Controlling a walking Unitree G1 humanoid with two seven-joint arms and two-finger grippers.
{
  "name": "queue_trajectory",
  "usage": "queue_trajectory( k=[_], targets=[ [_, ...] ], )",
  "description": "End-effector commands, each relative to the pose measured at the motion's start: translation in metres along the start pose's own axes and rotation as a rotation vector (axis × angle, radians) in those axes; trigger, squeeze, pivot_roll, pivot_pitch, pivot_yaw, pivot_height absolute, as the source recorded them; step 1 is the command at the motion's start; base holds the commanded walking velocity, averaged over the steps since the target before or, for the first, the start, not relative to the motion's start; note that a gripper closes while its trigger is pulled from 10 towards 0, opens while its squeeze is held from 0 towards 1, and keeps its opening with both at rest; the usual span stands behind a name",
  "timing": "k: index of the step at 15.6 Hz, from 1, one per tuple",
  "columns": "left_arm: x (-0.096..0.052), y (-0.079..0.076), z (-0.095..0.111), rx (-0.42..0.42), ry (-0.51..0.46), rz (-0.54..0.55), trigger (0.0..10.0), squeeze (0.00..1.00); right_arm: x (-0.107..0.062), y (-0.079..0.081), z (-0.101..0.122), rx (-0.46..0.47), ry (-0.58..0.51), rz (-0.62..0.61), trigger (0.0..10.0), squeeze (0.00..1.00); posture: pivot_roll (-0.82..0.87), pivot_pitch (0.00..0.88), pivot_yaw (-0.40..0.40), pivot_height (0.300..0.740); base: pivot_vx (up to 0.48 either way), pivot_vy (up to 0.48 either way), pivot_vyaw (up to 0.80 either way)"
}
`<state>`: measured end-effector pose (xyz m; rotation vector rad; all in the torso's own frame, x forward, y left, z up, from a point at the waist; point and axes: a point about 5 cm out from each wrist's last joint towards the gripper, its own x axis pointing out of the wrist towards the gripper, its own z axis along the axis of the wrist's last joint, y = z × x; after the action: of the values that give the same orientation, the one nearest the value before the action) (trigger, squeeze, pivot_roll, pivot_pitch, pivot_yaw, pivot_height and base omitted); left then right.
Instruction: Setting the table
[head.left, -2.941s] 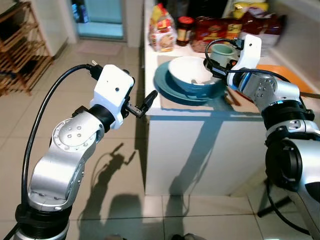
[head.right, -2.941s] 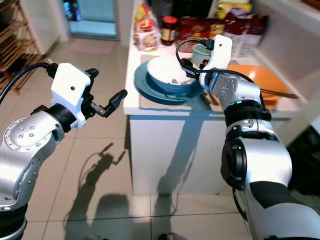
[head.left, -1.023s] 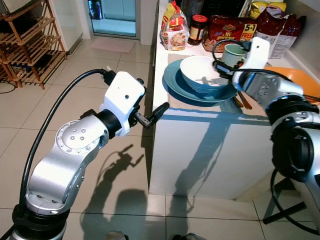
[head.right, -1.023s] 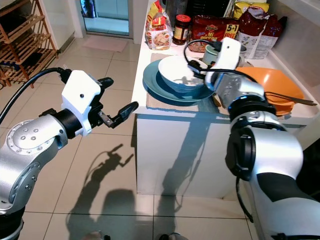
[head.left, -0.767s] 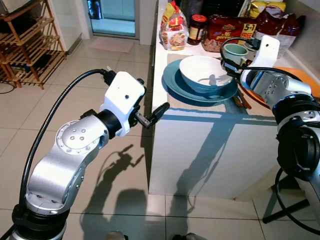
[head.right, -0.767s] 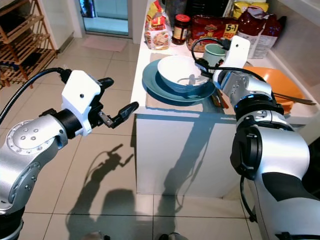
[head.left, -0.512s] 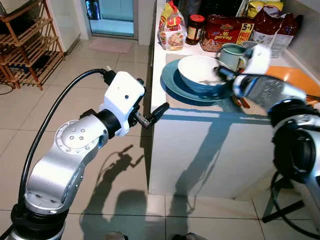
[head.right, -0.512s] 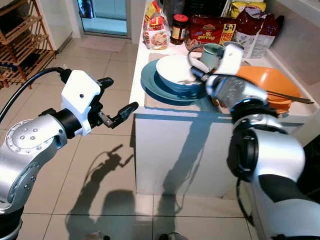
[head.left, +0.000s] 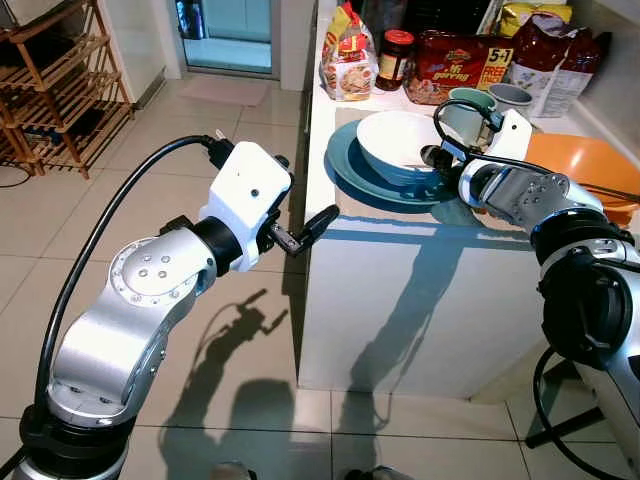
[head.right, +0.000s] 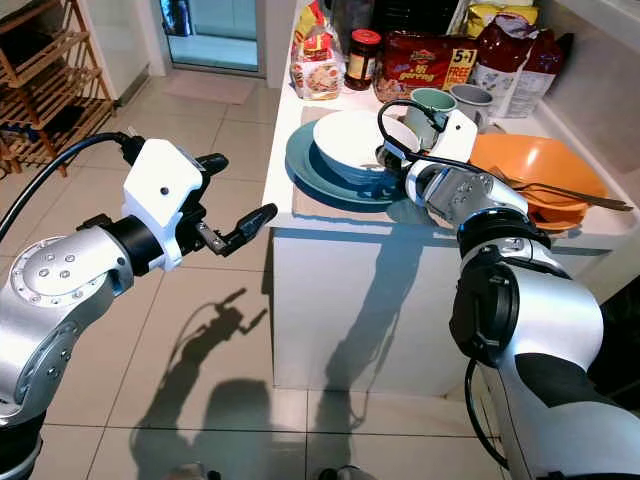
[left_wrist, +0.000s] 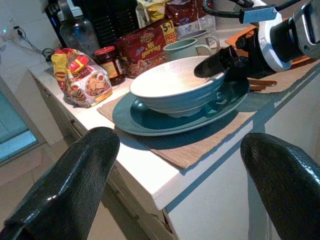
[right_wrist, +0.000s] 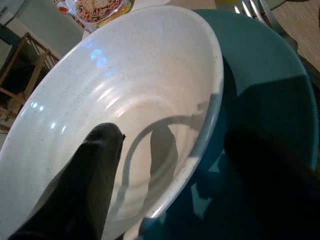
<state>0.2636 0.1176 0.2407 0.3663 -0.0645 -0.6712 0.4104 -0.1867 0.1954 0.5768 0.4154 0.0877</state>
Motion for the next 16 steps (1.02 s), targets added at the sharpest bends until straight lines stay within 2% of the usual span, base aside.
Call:
queue_trajectory(
  k=[1,16],
  targets=[
    [0.0015,-0.0025,0.0046,0.019,-0.012,-0.023,10.0,0.00,-0.0004,-0.0022,-0.0009,0.014,0.009,-0.012,0.0,0.00,0.08,0.000,-0.079,0.740,0.000,0.000,0.00],
    [0.0022,-0.0034,0.0058,0.015,-0.017,-0.026,10.0,0.00,-0.0009,-0.0055,-0.0026,0.019,0.015,-0.017,0.0,0.00,0.08,0.000,-0.078,0.740,0.000,0.000,0.00]
  ],
)
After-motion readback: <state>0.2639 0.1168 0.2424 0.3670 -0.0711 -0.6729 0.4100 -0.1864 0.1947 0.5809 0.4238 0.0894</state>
